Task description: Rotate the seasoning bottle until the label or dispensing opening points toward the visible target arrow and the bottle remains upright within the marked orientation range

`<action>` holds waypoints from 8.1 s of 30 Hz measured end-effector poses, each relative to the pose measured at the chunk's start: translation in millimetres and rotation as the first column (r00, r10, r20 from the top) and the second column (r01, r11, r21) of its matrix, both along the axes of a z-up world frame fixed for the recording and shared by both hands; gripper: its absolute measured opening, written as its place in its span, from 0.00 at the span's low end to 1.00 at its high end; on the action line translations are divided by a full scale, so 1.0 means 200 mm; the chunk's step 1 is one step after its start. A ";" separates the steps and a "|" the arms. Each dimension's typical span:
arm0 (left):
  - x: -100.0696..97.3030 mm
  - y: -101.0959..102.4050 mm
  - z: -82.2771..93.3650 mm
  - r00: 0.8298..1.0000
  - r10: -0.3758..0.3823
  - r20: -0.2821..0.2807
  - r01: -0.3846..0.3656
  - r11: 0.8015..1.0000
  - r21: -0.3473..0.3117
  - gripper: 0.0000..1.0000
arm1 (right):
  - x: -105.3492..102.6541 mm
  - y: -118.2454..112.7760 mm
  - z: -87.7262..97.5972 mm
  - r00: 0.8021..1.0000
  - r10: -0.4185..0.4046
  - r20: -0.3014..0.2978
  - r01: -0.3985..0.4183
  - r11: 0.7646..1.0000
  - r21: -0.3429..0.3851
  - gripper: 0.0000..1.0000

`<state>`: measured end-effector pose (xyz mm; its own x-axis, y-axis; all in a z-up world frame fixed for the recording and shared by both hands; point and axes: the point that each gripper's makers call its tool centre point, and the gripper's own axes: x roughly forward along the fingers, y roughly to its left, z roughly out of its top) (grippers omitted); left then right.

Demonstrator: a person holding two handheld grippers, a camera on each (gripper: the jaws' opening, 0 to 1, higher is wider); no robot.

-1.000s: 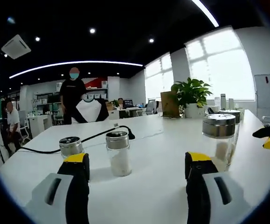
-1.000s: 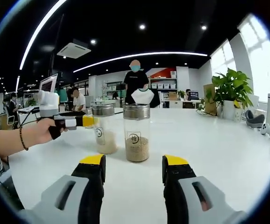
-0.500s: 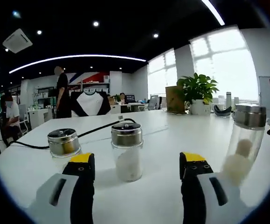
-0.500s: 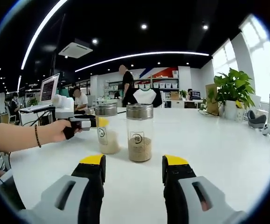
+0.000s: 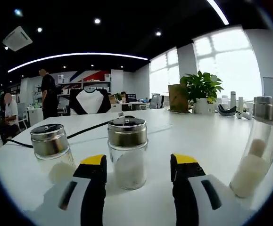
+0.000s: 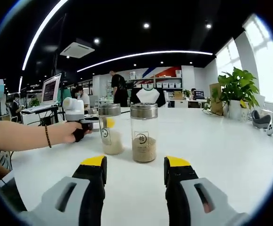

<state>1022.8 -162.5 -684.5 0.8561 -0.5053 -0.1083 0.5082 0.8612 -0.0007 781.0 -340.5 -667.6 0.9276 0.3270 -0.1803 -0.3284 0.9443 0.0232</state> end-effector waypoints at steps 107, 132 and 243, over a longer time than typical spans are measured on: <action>-0.71 0.03 -0.02 0.979 -0.196 -0.054 0.198 0.980 0.032 0.33 | -0.02 0.03 -0.02 1.000 0.016 -0.011 -0.016 1.000 -0.015 0.48; -0.74 0.06 -0.02 0.994 -0.049 -0.099 0.047 0.999 -0.024 0.43 | -0.01 0.02 -0.02 1.000 0.009 -0.011 -0.009 1.000 -0.011 0.48; -0.65 -0.03 0.04 0.927 -0.364 -0.084 0.370 0.927 0.062 0.37 | -0.02 -0.07 0.02 0.999 -0.034 -0.008 0.034 0.999 0.012 0.48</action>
<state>891.8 -169.0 -676.8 0.6012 -0.7708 -0.2109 0.7898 0.6133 0.0100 777.0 -355.4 -663.3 0.9369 0.2974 -0.1836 -0.2958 0.9545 0.0369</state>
